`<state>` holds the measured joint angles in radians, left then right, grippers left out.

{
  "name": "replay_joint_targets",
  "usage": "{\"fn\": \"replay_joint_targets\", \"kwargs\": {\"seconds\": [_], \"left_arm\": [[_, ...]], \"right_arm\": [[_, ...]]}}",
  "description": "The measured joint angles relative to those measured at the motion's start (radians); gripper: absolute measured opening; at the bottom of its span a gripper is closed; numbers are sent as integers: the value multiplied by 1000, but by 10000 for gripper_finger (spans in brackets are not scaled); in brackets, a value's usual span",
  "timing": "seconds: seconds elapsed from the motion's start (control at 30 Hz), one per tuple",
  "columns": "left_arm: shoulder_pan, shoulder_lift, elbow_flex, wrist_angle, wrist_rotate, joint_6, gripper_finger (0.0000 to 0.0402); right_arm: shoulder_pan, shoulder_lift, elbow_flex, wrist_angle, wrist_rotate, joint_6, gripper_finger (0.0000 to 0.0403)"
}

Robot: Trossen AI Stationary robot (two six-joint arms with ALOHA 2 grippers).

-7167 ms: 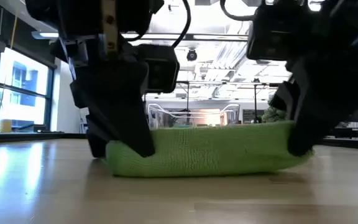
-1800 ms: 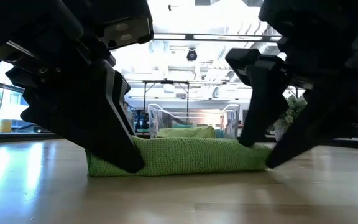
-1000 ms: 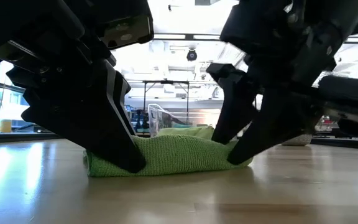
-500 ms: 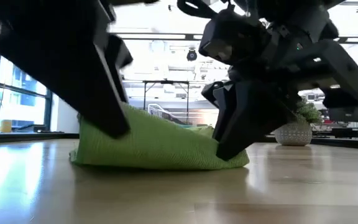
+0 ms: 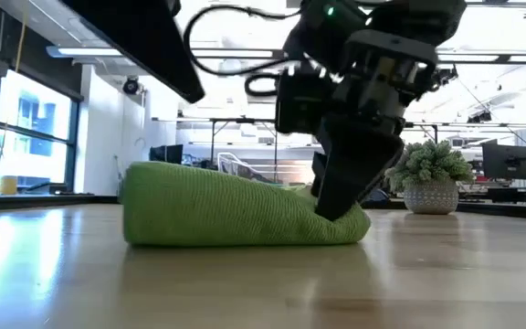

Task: Roll microfiber towels into tight, uniform cylinder then place into a basket
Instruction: Roll the green microfiber cloth

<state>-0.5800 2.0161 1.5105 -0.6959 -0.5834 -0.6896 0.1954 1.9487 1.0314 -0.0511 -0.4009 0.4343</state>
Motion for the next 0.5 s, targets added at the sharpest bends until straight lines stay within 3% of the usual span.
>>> {"fn": "replay_joint_targets", "kwargs": {"seconds": [0.1,0.5], "left_arm": [[0,20,0,0,-49,-29,120],[35,149,-1,-76,-200,-22,122]], "right_arm": [[-34,1,0,0,-48,59,11],[-62,0,0,-8,-45,109,12]]}}
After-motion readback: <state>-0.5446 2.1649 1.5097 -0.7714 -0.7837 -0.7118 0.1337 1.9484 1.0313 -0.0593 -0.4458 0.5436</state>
